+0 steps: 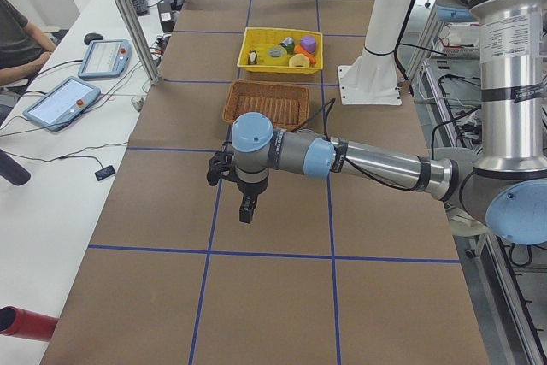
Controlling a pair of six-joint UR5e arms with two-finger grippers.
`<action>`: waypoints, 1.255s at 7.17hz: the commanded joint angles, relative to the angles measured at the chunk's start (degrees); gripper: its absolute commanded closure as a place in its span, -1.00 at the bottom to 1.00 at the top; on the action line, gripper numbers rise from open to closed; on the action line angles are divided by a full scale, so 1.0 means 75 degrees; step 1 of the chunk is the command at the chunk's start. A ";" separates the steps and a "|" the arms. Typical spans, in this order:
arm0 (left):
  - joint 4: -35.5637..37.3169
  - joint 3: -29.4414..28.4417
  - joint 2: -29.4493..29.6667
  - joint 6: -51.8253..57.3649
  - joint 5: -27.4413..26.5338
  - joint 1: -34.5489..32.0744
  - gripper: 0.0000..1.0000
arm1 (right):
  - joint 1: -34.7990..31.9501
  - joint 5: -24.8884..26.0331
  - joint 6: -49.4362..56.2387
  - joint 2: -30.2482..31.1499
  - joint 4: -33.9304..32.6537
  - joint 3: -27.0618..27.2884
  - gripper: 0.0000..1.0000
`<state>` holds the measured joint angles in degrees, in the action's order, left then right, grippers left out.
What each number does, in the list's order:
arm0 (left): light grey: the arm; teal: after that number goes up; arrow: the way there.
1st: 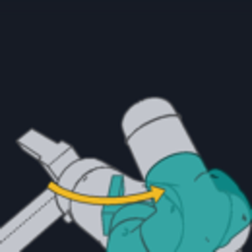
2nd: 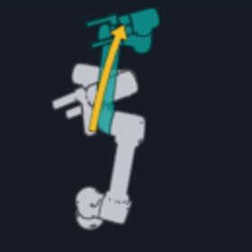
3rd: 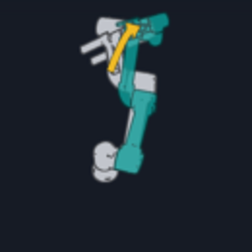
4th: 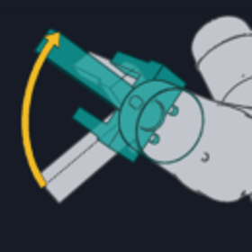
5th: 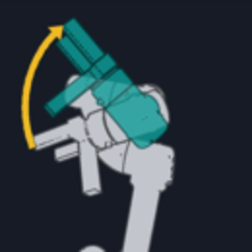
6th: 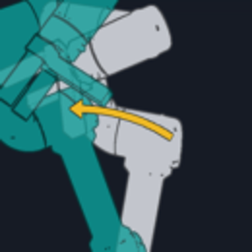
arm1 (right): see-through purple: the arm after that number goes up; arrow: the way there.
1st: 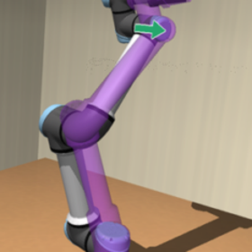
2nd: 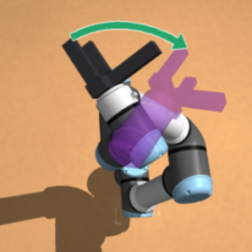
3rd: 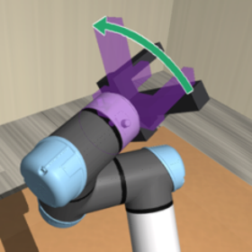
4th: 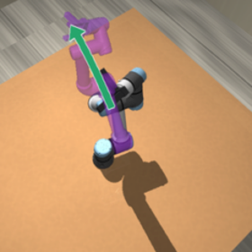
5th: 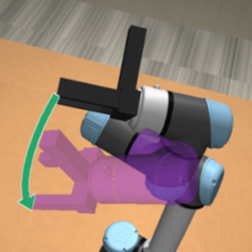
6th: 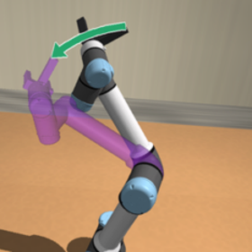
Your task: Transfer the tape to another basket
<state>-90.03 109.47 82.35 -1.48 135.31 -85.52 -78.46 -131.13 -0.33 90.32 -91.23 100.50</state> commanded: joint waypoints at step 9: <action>0.0016 0.0450 -0.0153 -0.0049 0.0647 0.0012 -0.96 | 0.2848 0.0322 -0.6162 -0.1071 0.1894 0.0838 -1.00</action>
<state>-89.75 113.21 80.83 -1.51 137.52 -85.46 -63.65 -132.96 -31.63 84.32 -82.79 106.28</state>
